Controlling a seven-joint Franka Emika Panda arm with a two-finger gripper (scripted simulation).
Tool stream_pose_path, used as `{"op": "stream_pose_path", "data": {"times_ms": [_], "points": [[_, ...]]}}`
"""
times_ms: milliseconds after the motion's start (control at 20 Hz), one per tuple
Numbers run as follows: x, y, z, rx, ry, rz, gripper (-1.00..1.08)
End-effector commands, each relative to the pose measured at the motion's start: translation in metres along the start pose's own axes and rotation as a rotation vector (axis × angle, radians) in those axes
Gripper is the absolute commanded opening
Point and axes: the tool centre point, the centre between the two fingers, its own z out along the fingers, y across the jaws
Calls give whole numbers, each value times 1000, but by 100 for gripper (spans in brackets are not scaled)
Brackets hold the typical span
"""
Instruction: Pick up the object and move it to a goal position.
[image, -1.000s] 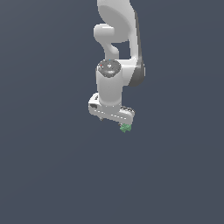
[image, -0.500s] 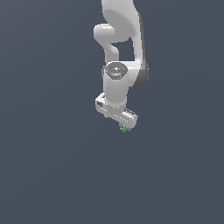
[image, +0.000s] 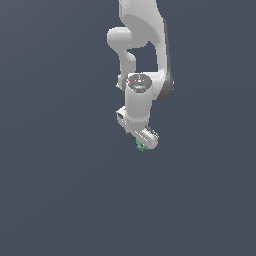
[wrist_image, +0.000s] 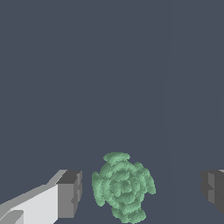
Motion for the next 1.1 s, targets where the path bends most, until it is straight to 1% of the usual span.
{"op": "stream_pose_path", "data": {"times_ms": [0,700,1050], "points": [[-5,-1,3,0,0,61,100],[-33,-7,20,-3,5,394,100],[-43,-8,26,-4,8,518,100]]}}
